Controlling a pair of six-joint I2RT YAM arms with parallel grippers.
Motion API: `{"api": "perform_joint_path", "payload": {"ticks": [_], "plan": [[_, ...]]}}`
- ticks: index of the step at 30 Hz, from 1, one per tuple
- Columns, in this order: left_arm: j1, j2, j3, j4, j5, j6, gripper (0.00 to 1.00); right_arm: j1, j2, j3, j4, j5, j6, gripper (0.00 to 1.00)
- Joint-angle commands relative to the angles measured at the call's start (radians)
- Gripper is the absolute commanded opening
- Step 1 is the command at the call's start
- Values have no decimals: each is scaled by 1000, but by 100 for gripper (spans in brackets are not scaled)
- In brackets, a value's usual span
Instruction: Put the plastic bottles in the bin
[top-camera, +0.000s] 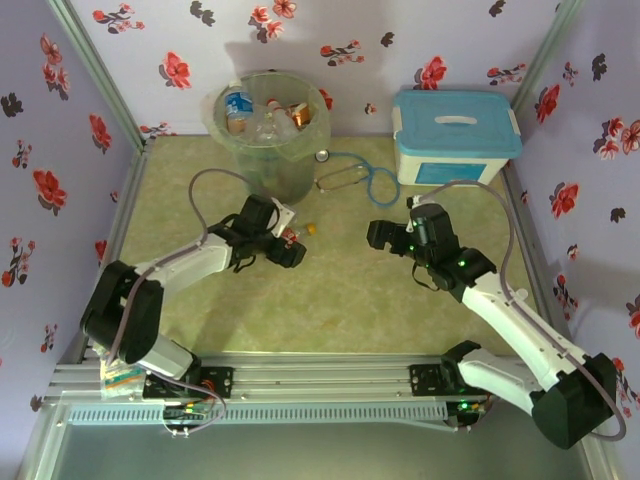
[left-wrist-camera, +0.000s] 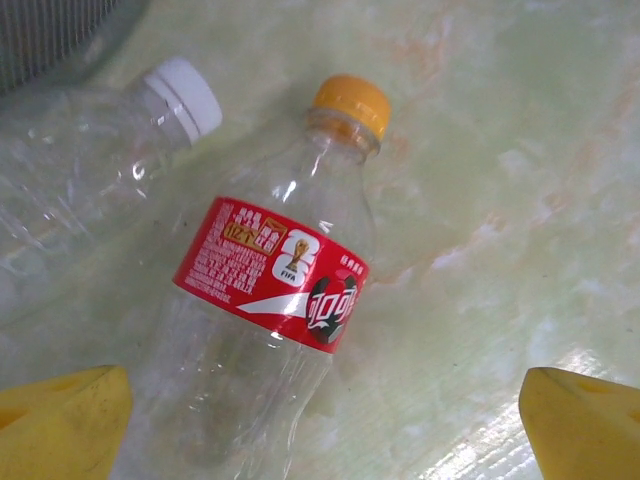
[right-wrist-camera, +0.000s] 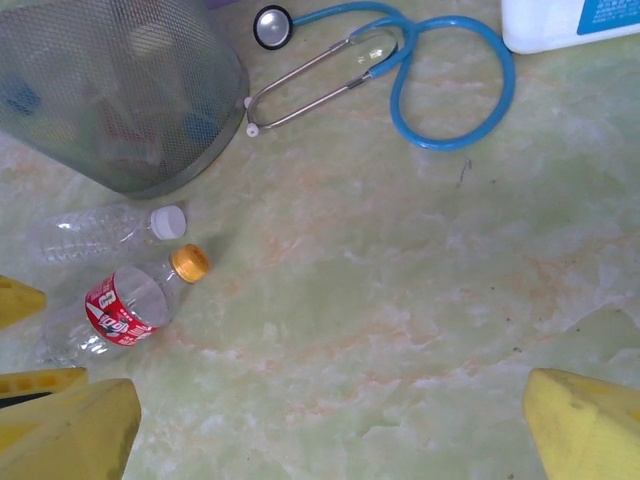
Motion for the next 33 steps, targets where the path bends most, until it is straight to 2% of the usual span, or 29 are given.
{"api": "perform_joint_path", "payload": {"ticks": [1,7,12,22,27,29,33], "plan": [[-13,21,-19,73,-44,-48,100,-7,-15,-22,-6,22,21,99],[-28,84,-5,77,-57,-48,99,-7,-35,-31,-16,26,19,99],[-44,129,12,72,-68,-50,95,-7,-74,-63,-18,36,30,99],[-71,172,41,40,-102,-57,75,-7,-63,-65,-15,36,26,99],[-81,146,41,30,-116,-81,62,-7,-70,-56,-35,43,25,99],[-85,133,41,28,-124,-86,54,-7,-75,-59,-40,48,23,99],[-90,104,47,15,-134,-95,49,-9,-75,-66,-40,54,25,99]]}}
